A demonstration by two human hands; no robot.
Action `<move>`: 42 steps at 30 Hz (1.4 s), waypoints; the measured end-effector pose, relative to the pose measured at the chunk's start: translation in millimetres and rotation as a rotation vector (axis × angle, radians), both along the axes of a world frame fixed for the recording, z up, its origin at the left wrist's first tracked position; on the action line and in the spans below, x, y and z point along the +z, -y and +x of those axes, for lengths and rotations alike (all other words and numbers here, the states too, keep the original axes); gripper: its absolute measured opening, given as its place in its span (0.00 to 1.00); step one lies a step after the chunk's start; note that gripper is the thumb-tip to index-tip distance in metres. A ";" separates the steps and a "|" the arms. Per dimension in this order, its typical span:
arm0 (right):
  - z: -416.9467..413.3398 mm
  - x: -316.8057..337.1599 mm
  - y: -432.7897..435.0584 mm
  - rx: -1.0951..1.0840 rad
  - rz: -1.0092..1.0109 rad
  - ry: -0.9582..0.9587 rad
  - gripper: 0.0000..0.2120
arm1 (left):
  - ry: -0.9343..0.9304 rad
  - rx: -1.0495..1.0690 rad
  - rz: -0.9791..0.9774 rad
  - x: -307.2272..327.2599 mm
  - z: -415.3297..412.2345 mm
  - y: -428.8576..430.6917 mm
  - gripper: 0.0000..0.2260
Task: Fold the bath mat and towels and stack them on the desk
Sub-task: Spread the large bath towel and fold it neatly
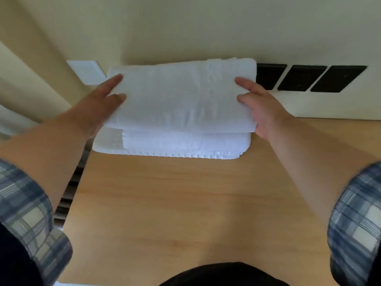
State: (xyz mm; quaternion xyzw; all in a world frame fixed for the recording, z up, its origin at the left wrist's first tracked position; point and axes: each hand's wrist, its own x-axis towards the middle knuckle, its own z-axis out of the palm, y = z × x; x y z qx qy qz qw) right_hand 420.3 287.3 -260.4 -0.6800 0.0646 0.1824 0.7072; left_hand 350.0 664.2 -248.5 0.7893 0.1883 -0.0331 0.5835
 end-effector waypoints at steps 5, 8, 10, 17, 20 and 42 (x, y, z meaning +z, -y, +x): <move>-0.3 -18.5 -0.2 -0.032 -0.092 -0.100 0.18 | -0.076 0.073 -0.086 -36.8 12.9 9.5 0.17; 5.4 -9.9 4.3 -0.046 -0.083 -0.098 0.18 | -0.047 0.077 -0.123 -30.1 22.0 6.5 0.15; 6.8 -8.7 7.2 -0.050 -0.088 -0.109 0.17 | -0.026 0.059 -0.128 -28.1 25.2 6.2 0.15; 9.3 -15.2 15.0 -0.117 -0.095 -0.143 0.16 | -0.120 0.016 -0.168 -47.4 18.1 7.9 0.15; 7.6 -22.7 20.8 -0.123 -0.120 -0.164 0.16 | -0.088 0.021 -0.102 -52.1 22.8 9.1 0.22; -17.4 3.7 -0.5 0.403 -0.914 0.362 0.28 | -0.093 -0.541 1.170 -23.5 18.7 98.8 0.29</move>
